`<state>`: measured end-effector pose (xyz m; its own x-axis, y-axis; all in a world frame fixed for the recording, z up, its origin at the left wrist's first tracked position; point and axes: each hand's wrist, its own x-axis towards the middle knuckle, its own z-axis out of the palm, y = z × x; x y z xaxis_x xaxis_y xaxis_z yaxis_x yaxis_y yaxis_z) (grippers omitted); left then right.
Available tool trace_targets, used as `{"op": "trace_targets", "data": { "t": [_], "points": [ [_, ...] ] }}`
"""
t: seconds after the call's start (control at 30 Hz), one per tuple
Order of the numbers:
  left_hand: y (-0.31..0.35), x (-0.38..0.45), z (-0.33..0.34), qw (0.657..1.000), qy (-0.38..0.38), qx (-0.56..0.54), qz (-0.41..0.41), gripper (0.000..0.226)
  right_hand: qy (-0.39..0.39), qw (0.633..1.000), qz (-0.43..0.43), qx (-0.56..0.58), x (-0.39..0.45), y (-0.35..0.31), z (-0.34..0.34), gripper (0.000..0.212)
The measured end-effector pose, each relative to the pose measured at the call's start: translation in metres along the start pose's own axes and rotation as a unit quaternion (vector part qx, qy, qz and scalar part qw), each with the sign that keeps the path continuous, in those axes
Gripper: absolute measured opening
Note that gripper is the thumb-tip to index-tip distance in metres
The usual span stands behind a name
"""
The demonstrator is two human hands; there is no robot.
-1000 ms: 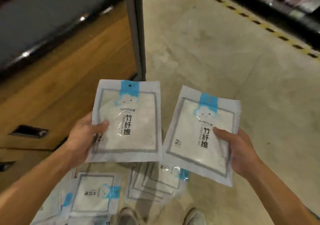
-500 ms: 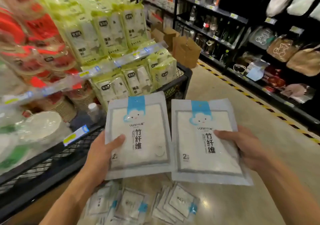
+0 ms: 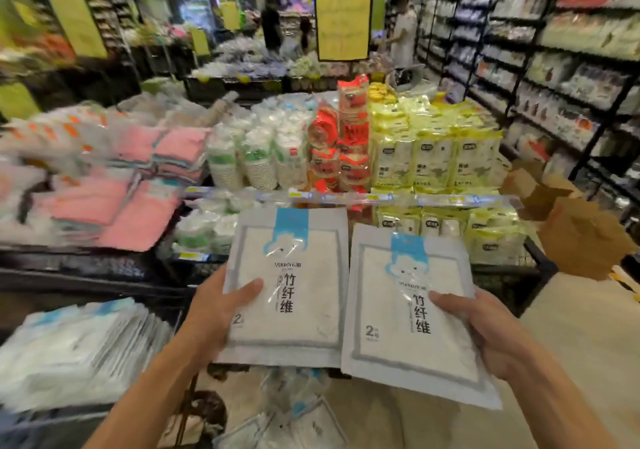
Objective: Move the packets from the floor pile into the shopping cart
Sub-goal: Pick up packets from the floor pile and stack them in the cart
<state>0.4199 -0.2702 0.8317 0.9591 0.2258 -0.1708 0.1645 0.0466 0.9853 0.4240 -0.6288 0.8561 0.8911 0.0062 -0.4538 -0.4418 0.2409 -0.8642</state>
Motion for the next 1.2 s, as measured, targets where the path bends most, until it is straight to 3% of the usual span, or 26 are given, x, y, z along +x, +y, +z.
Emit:
{"op": "trace_targets", "data": {
  "t": [0.13,0.4,0.57,0.67,0.73,0.87,0.93,1.03,1.13,1.2],
  "points": [
    [-0.003,-0.074,-0.047,0.997,0.079,-0.006,-0.01,0.042,-0.1,0.994,0.018,-0.033,-0.004,0.006,0.035,0.03],
    [-0.007,-0.195,-0.14,0.964,0.264,-0.026,-0.009,0.039,-0.247,0.963,0.048,-0.101,-0.031,0.045,0.132,0.033],
    [-0.017,-0.24,-0.193,0.943,0.328,-0.059,-0.005,0.098,-0.289,0.937,0.028,-0.193,-0.049,0.065,0.203,0.034],
    [-0.032,-0.258,-0.233,0.932,0.353,-0.078,0.006,0.111,-0.312,0.921,0.013,-0.233,-0.061,0.08,0.248,0.034],
    [-0.035,-0.272,-0.261,0.928,0.363,-0.089,0.011,0.107,-0.323,0.919,0.016,-0.225,-0.076,0.093,0.279,0.03],
    [-0.044,-0.299,-0.328,0.925,0.367,-0.095,0.01,0.055,-0.35,0.915,0.055,-0.192,-0.11,0.128,0.342,0.033],
    [-0.052,-0.308,-0.367,0.928,0.361,-0.091,0.007,0.06,-0.355,0.915,0.061,-0.181,-0.125,0.148,0.372,0.034],
    [-0.06,-0.318,-0.414,0.924,0.374,-0.082,0.007,0.038,-0.348,0.917,0.069,-0.183,-0.142,0.175,0.411,0.033],
    [-0.067,-0.32,-0.451,0.927,0.365,-0.09,-0.006,0.037,-0.345,0.917,0.085,-0.182,-0.15,0.194,0.445,0.034],
    [-0.071,-0.317,-0.471,0.931,0.35,-0.101,0.001,0.058,-0.34,0.918,0.087,-0.184,-0.15,0.203,0.464,0.034]
  ]
}}
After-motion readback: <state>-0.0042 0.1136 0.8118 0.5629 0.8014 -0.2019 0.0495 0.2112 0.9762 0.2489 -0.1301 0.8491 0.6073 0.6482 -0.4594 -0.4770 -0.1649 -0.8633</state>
